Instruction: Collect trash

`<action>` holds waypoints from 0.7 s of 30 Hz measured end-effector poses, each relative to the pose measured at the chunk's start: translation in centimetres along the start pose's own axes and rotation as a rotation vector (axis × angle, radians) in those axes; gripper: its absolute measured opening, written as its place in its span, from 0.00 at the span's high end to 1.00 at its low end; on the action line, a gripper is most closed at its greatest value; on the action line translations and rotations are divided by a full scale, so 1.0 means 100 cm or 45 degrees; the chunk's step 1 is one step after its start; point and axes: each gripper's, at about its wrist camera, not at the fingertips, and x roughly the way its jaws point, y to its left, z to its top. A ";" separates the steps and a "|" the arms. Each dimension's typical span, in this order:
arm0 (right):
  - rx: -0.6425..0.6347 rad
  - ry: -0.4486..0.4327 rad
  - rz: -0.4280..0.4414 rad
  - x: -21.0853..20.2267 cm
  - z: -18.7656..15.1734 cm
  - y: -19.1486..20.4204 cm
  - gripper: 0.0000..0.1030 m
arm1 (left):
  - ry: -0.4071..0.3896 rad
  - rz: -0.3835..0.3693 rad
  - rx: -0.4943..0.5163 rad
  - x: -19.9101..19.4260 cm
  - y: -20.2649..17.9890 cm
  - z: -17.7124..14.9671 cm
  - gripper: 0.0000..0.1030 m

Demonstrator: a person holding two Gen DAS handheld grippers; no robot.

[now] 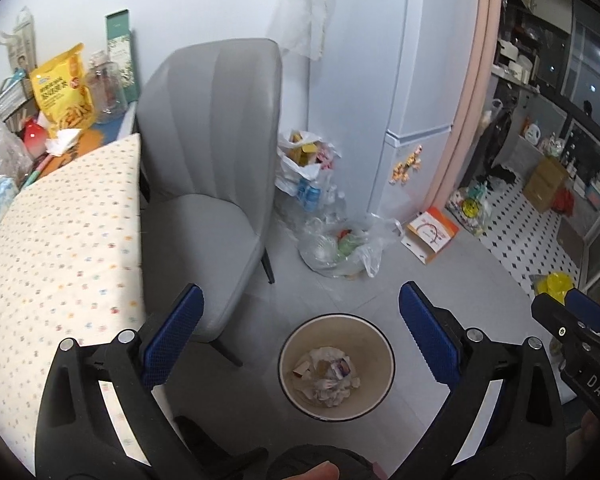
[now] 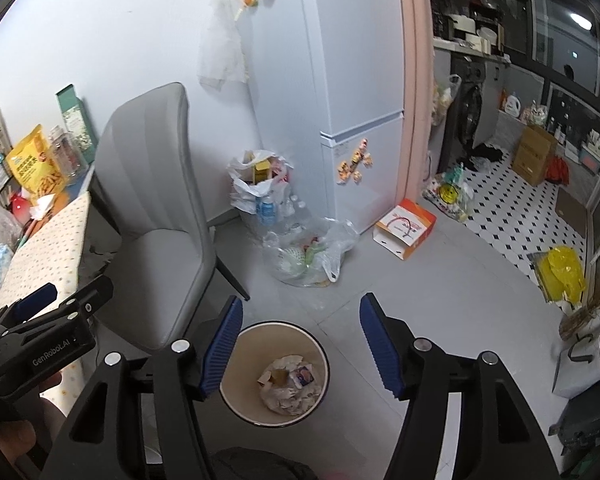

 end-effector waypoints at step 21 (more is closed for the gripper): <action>-0.189 -0.172 0.148 -0.109 -0.025 0.108 0.08 | -0.244 0.240 -0.187 -0.144 0.116 -0.041 0.06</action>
